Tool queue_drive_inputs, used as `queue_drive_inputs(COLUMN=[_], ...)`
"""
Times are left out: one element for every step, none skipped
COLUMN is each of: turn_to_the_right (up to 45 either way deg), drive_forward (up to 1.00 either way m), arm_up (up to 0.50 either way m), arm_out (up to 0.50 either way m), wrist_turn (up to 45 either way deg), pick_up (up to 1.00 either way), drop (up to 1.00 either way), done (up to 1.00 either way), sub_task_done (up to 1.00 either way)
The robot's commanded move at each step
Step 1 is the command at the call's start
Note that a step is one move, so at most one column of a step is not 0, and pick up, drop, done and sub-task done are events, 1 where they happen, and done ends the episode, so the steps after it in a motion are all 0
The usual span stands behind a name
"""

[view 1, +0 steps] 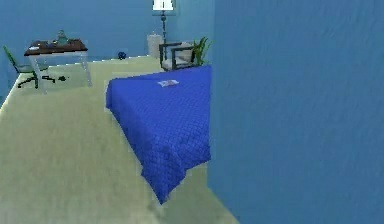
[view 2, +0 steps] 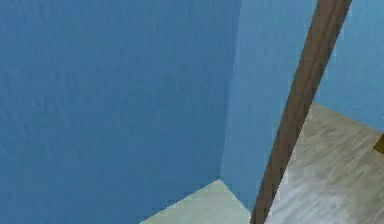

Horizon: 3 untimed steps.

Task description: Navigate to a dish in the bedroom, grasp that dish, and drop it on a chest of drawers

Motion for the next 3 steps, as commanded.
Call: queue_drive_inputs(turn_to_the_right=[0.0, -45.0, -24.0], drive_forward=[0.25, 0.0, 0.0], arm_up=[0.0, 0.0, 0.0], arm_out=[0.0, 0.0, 0.0], wrist_turn=[0.0, 0.0, 0.0], pick_up=[0.0, 0.0, 0.0], drop=[0.0, 0.0, 0.0], done=[0.0, 0.0, 0.0], sub_task_done=[0.0, 0.0, 0.0])
